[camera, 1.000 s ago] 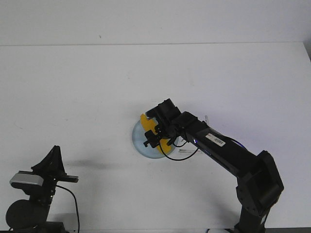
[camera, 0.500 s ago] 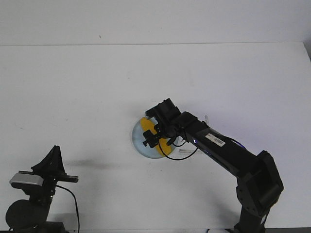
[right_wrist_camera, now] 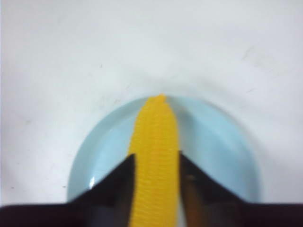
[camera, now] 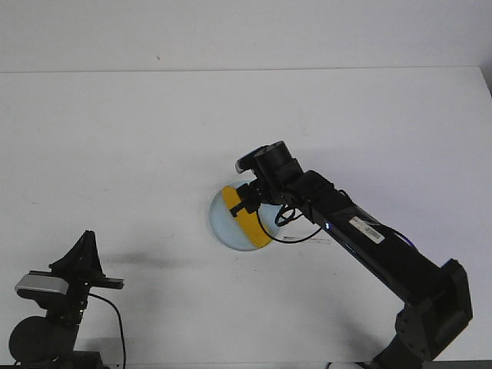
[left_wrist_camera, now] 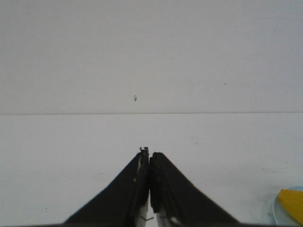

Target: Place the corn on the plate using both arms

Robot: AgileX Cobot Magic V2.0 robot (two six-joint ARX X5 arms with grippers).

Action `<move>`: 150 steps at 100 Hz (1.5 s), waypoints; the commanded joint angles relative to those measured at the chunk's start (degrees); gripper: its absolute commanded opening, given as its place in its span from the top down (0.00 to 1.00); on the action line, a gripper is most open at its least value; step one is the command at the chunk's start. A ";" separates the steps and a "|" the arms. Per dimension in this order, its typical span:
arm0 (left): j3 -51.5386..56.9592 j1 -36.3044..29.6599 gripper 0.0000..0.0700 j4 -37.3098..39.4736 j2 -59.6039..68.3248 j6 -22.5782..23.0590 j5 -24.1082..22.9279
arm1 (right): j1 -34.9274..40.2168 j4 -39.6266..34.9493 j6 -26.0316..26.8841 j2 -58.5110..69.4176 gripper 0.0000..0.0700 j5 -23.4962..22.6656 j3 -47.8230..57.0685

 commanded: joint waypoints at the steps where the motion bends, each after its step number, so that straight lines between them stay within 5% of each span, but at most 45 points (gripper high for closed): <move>1: 0.44 0.04 1.00 0.70 -0.17 0.50 -0.15 | 0.15 -0.70 -3.58 0.00 1.00 1.90 1.09; 16: 0.44 0.04 1.00 0.70 -0.17 0.50 -0.15 | -0.81 -2.05 -7.28 -2.51 1.00 6.03 0.37; 63: 0.44 0.04 1.00 0.70 -0.17 0.50 -0.15 | -7.89 8.79 -7.08 -17.38 1.00 5.99 -15.82; 112: 0.44 0.04 1.00 0.70 -0.17 0.48 -0.15 | -29.44 21.86 0.46 -44.13 1.00 5.60 -40.61; 150: 0.44 0.04 1.00 0.68 -0.17 0.48 -0.15 | -39.23 26.82 0.63 -66.07 1.00 5.62 -55.25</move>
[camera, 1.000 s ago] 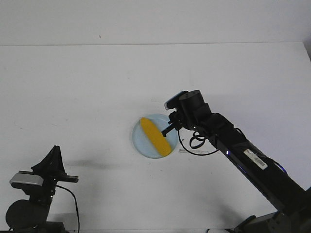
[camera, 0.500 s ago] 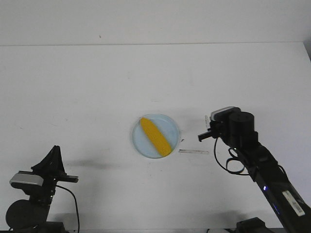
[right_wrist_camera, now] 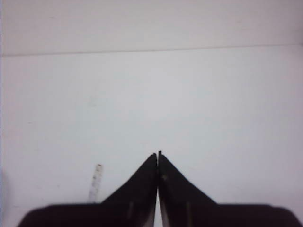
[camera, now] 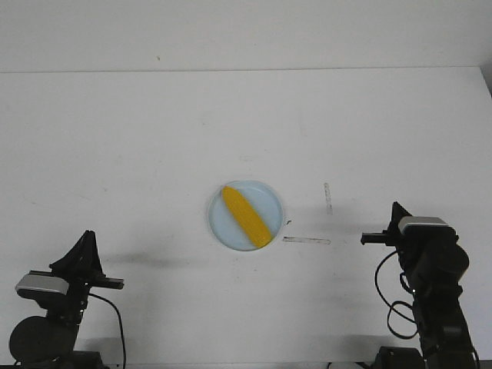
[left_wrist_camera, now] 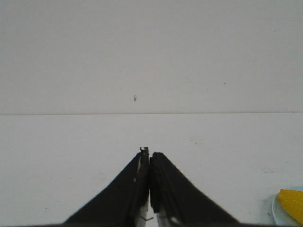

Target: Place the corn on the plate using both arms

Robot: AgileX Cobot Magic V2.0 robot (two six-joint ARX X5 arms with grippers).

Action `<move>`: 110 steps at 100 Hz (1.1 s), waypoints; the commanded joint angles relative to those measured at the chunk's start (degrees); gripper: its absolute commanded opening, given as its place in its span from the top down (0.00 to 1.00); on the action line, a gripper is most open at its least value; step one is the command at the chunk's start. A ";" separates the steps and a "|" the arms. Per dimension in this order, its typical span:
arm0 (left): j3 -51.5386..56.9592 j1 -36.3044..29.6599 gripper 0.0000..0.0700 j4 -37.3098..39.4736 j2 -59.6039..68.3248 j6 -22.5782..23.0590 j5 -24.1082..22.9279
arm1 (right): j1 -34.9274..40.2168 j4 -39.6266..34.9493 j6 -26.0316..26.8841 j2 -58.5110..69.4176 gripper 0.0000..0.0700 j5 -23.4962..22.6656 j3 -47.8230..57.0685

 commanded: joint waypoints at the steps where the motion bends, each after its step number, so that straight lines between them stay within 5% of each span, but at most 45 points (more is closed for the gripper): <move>1: 0.44 0.04 1.00 0.68 -0.17 0.48 -0.15 | -0.63 0.79 0.70 -2.84 1.00 -0.09 -1.73; 51: 0.44 0.04 1.00 0.68 -0.17 0.48 -0.15 | -0.98 0.57 0.46 -24.46 1.00 -0.15 -11.28; 110: 0.44 0.04 1.00 0.68 -0.17 0.50 -0.15 | -0.98 0.57 0.46 -27.45 1.00 -0.11 -11.28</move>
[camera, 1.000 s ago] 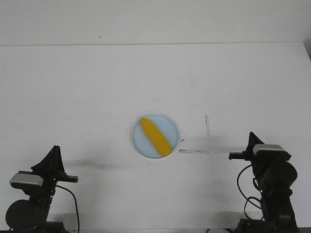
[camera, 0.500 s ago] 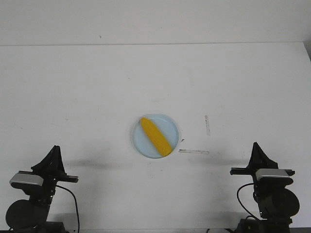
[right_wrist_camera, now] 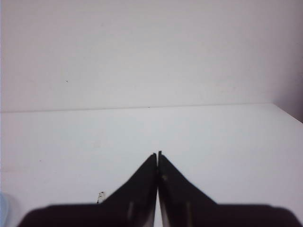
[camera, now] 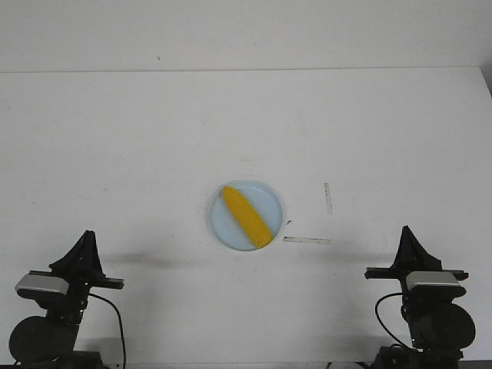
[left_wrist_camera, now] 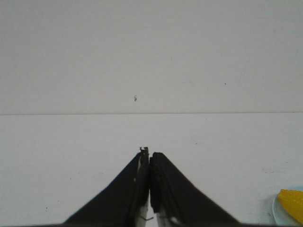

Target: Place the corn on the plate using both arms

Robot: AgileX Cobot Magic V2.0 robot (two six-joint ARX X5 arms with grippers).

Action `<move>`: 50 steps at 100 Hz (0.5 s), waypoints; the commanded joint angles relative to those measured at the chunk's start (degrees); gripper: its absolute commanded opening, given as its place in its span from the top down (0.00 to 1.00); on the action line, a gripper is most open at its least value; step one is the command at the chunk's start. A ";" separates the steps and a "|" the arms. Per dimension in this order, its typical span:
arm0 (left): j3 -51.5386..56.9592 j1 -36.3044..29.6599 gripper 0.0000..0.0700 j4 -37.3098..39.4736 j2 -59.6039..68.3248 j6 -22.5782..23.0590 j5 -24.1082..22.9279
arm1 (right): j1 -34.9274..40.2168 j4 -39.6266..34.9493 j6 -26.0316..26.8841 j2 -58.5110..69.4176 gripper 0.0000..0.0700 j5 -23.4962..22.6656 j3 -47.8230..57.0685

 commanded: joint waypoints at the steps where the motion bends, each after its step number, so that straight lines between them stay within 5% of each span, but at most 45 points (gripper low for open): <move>1: 0.44 0.04 1.00 0.68 -0.17 0.50 -0.15 | -0.02 0.61 0.46 -0.20 1.00 0.00 0.17; 33: 0.39 0.04 1.00 0.61 -0.17 0.50 -0.20 | -0.02 0.63 0.46 -0.20 1.00 0.00 0.17; 50: -0.15 0.17 1.00 -1.03 -0.48 0.70 -4.92 | -0.02 0.61 0.46 -0.20 1.00 -0.02 0.17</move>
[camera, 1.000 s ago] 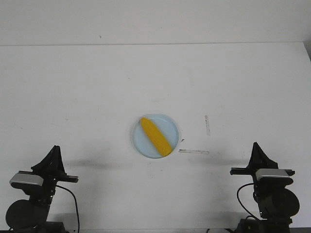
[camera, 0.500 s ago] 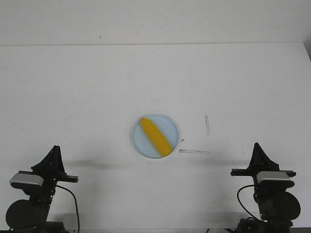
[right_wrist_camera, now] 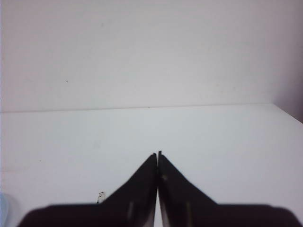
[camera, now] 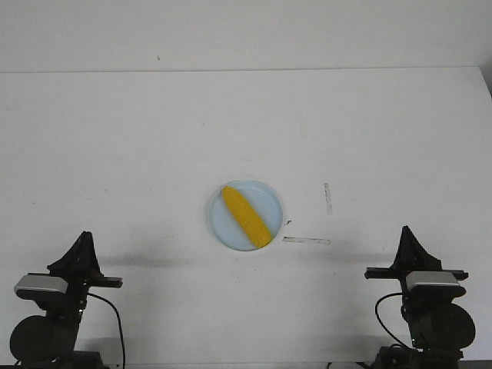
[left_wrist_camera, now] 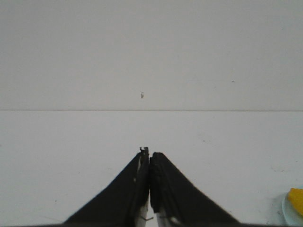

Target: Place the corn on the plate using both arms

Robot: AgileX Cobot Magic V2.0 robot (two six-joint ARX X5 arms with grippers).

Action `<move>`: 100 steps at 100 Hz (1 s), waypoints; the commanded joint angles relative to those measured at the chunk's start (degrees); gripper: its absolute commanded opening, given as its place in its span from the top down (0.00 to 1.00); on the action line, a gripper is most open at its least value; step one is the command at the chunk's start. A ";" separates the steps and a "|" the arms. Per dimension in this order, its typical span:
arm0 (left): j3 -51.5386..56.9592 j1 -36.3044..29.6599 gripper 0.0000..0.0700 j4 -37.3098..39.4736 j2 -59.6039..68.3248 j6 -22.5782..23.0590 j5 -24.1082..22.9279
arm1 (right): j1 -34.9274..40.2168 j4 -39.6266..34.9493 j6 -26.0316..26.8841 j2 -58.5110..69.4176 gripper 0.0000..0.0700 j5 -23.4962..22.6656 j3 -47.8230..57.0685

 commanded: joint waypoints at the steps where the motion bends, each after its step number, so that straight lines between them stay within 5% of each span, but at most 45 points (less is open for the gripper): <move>1: -0.26 0.15 1.00 0.61 -0.22 0.63 -2.14 | -0.02 0.63 0.46 -0.20 1.00 0.00 0.17; 38: -9.42 1.51 1.00 1.88 -3.52 0.26 -3.10 | -0.02 0.61 0.46 -0.20 1.00 -0.02 0.17; 57: -15.82 1.51 1.00 11.23 -3.52 0.17 -3.10 | -0.02 0.61 0.46 -0.20 1.00 0.00 0.17; 100: -15.93 1.51 1.00 8.55 -3.52 0.17 -3.10 | -0.02 0.61 0.44 -0.20 1.00 0.00 0.17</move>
